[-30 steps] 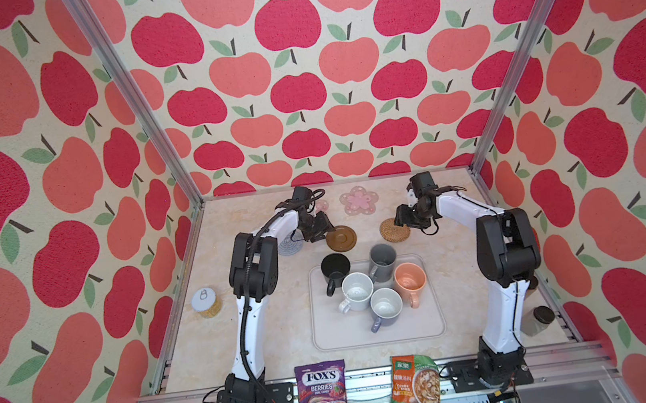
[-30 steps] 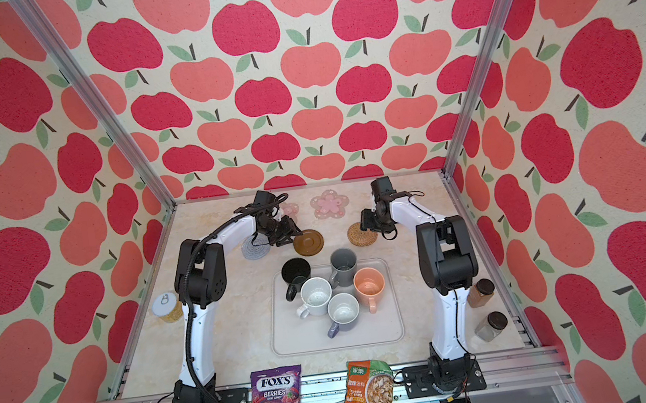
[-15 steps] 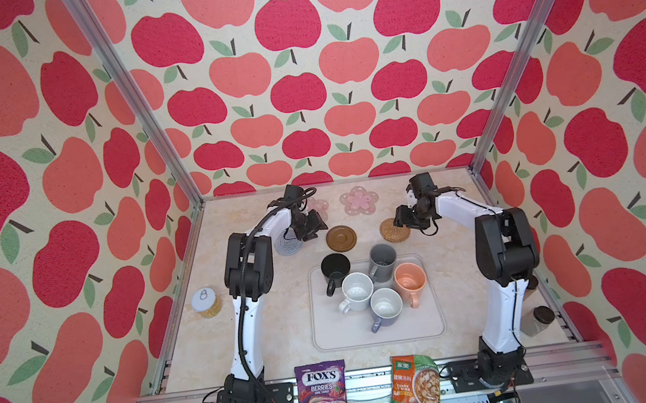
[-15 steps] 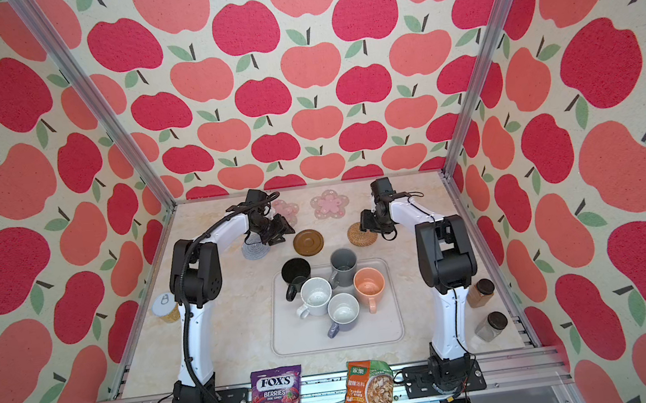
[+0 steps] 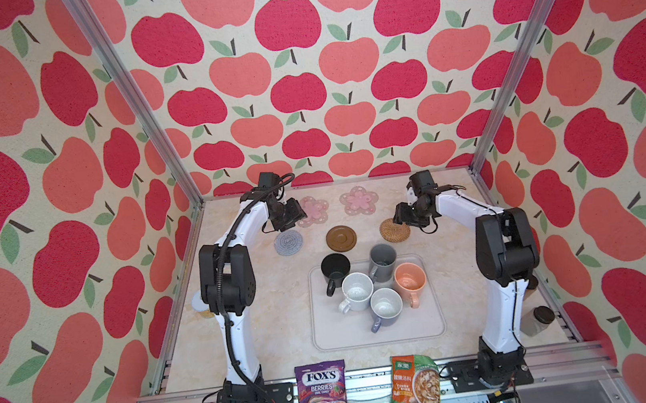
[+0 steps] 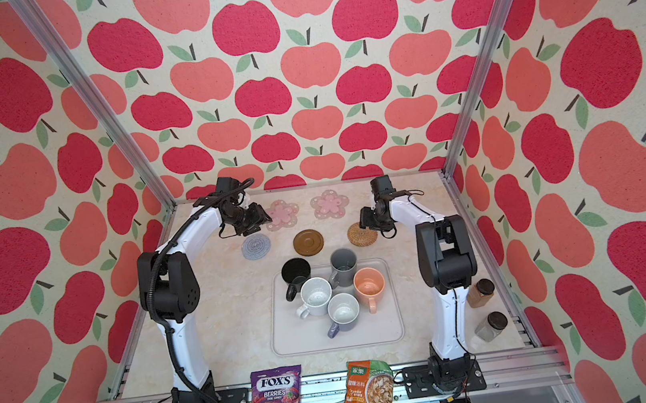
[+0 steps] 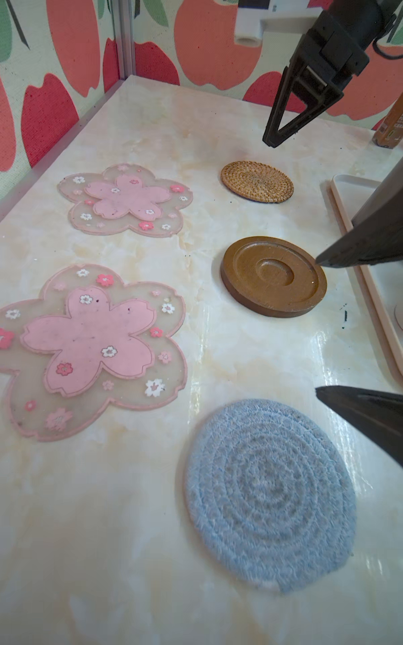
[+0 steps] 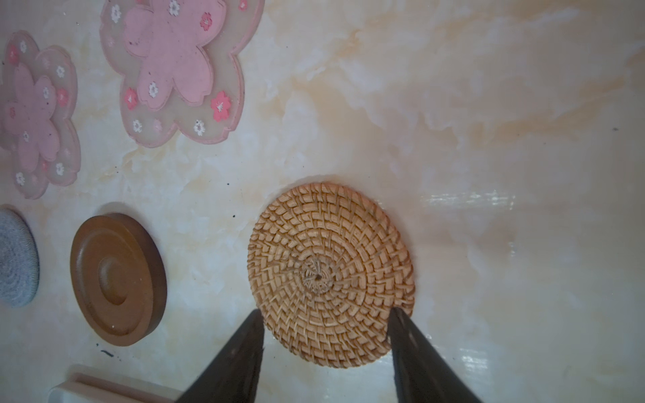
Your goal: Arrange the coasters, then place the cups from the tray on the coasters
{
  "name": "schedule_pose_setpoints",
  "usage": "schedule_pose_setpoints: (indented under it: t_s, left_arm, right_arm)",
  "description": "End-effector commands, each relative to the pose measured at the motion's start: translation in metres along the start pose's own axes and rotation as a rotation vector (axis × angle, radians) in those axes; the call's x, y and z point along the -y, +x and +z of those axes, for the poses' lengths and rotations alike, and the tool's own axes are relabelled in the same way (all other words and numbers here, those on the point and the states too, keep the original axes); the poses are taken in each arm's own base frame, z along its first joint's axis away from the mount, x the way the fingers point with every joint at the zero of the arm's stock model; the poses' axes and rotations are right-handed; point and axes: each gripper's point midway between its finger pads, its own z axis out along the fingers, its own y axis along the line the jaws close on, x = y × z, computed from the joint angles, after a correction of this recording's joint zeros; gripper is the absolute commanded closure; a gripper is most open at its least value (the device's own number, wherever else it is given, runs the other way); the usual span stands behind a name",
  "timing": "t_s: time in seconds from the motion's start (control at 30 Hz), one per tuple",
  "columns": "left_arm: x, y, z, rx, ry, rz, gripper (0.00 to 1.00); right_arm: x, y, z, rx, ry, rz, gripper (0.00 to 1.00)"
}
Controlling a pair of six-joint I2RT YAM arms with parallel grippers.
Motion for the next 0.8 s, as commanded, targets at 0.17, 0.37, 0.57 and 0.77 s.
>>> schedule_pose_setpoints:
  t_s: [0.17, 0.37, 0.57, 0.77]
  left_arm:
    - [-0.029, 0.016, -0.002, -0.042, -0.096, -0.007, 0.44]
    - [-0.035, 0.024, -0.012, -0.058, -0.140, 0.024, 0.43]
    - [-0.043, 0.036, -0.029, -0.063, -0.188, 0.058, 0.42]
    - [-0.046, 0.051, -0.050, -0.056, -0.219, 0.088, 0.42]
  right_arm:
    - [-0.003, -0.002, -0.025, 0.023, 0.015, 0.004, 0.40]
    - [-0.007, -0.004, -0.036, 0.044, 0.013, -0.006, 0.40]
    - [-0.009, 0.001, -0.050, 0.051, 0.034, -0.026, 0.39]
    - [-0.011, 0.014, -0.076, 0.070, 0.073, -0.082, 0.39]
